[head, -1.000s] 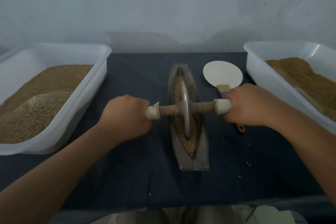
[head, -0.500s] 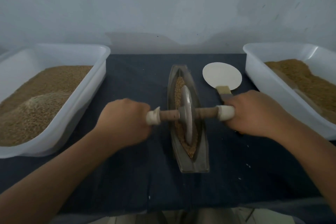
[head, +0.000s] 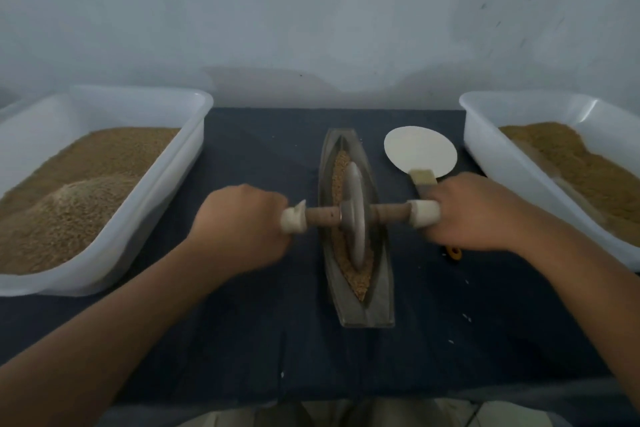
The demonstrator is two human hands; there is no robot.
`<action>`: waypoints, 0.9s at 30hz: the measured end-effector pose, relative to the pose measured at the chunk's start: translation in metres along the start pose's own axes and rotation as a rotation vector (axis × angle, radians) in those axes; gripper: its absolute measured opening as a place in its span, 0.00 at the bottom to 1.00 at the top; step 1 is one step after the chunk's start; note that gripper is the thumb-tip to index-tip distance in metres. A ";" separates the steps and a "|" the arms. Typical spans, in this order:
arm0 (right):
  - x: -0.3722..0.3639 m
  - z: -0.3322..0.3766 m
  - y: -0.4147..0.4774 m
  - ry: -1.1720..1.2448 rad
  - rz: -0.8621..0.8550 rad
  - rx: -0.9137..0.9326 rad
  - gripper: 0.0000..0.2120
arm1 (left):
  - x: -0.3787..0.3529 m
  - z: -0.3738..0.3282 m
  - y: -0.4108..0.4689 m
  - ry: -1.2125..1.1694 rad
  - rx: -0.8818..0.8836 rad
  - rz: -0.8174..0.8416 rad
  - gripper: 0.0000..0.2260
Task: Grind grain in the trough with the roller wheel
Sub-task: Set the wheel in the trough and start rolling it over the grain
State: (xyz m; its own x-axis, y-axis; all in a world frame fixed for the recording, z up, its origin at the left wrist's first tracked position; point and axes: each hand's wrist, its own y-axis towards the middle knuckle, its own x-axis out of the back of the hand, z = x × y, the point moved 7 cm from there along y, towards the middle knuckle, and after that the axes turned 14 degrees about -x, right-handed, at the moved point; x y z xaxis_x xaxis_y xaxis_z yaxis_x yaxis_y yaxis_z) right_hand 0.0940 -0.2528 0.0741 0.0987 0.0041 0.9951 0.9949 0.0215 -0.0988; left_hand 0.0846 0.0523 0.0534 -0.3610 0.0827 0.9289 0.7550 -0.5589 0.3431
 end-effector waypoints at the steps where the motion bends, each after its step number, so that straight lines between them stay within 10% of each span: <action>1: 0.000 0.000 -0.003 0.003 -0.026 0.018 0.17 | 0.000 0.000 -0.005 -0.005 -0.009 -0.030 0.15; 8: 0.022 0.017 0.057 0.059 -0.405 -0.066 0.18 | -0.020 0.038 0.074 0.005 0.193 0.056 0.13; 15: 0.002 0.001 0.023 -0.041 -0.073 -0.026 0.13 | -0.005 0.006 0.015 -0.046 0.087 0.130 0.12; 27: 0.028 0.024 0.066 -0.043 -0.299 -0.158 0.09 | -0.014 0.040 0.089 -0.038 0.218 0.131 0.11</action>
State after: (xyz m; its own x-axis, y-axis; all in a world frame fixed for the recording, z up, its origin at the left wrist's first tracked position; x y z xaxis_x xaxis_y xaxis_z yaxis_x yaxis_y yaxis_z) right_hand 0.1623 -0.2271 0.0951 -0.1953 0.0636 0.9787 0.9711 -0.1270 0.2020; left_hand 0.1790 0.0345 0.0762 -0.2346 0.0546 0.9706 0.8956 -0.3760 0.2376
